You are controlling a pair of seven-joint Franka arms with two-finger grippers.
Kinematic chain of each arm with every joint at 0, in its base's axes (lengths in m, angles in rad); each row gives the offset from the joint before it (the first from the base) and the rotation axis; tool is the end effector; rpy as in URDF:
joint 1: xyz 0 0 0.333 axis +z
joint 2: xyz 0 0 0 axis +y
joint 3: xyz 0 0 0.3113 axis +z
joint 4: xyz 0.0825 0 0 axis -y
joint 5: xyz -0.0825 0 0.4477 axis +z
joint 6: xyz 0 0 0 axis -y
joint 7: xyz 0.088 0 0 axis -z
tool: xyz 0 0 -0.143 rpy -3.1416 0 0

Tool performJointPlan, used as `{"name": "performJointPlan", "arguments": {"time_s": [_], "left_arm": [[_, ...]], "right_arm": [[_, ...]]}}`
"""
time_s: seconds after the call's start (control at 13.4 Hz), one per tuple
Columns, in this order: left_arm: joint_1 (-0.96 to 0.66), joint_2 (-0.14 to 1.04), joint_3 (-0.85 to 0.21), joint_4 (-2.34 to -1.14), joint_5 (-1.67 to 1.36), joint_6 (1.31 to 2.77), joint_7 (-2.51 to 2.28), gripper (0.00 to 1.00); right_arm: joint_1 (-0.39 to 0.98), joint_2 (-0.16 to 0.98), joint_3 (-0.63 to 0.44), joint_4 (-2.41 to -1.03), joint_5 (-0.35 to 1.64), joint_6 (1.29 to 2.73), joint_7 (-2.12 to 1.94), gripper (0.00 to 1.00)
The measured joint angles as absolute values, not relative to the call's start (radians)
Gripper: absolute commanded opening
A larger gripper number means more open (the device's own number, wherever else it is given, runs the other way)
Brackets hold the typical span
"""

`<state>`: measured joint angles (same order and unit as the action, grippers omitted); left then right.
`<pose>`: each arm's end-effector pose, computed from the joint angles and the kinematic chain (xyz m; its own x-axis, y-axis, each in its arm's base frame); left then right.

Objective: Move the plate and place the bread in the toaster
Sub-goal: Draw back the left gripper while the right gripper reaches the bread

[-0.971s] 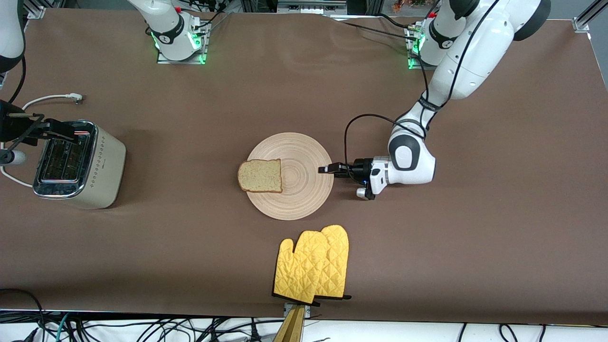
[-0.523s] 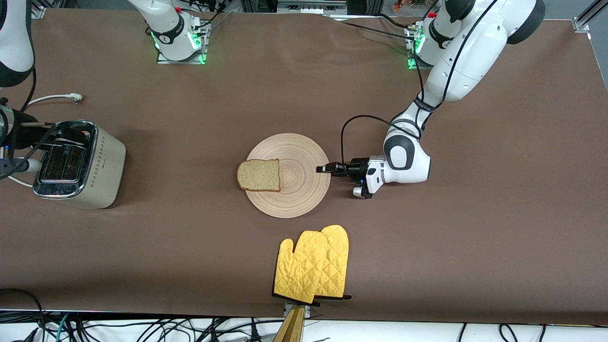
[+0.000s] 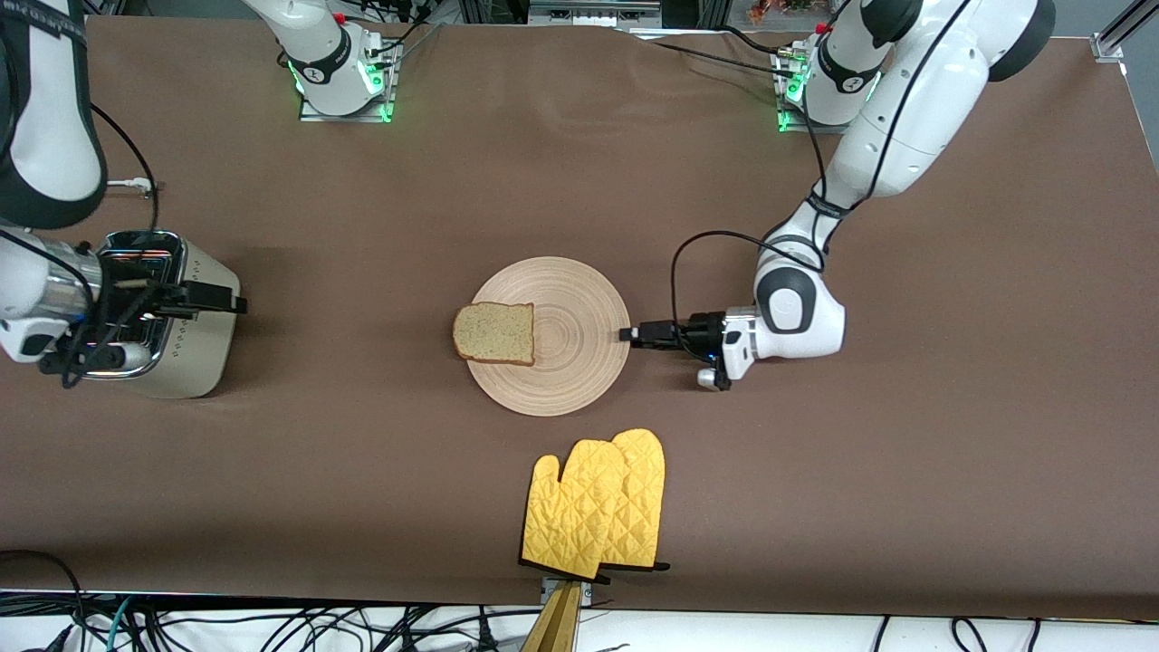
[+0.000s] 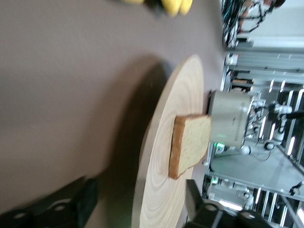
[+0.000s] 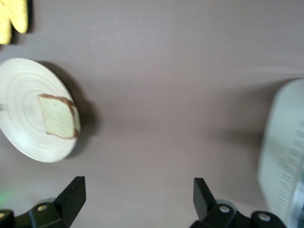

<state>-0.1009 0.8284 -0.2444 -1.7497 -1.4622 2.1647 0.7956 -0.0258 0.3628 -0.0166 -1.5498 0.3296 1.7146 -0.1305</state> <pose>0.6176 -0.2967 0.0423 0.9912 0.0325 -0.1286 0.1316 -0.3614 0.9231 0.6987 0.0131 0.3712 0.9860 0.0355 -0.1630 -0.0194 -0.9461 -0.3233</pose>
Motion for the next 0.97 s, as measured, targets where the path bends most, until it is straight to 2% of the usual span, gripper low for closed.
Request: {"name": "performJointPlan", "arguments": {"time_s": [0.22,0.45,0.67,0.97], "left_arm": [[0.059,0.777,-0.219,-1.753,-1.334,2.065,0.794,1.0],[0.175,0.654,-0.218,-1.753,-1.019,2.041,0.599,1.0],[0.181,0.509,-0.221,-1.755,-0.726,2.048,0.378,1.0],[0.163,0.37,-0.226,-1.764,-0.406,2.032,0.172,1.0]], "right_arm": [[0.028,0.401,-0.013,-1.623,0.441,1.854,-0.115,1.0],[0.096,0.448,-0.011,-1.66,0.526,1.938,-0.087,1.0],[0.139,0.518,-0.011,-1.667,0.648,1.981,-0.086,1.0],[0.219,0.596,-0.009,-1.671,0.701,2.068,-0.086,1.0]]}}
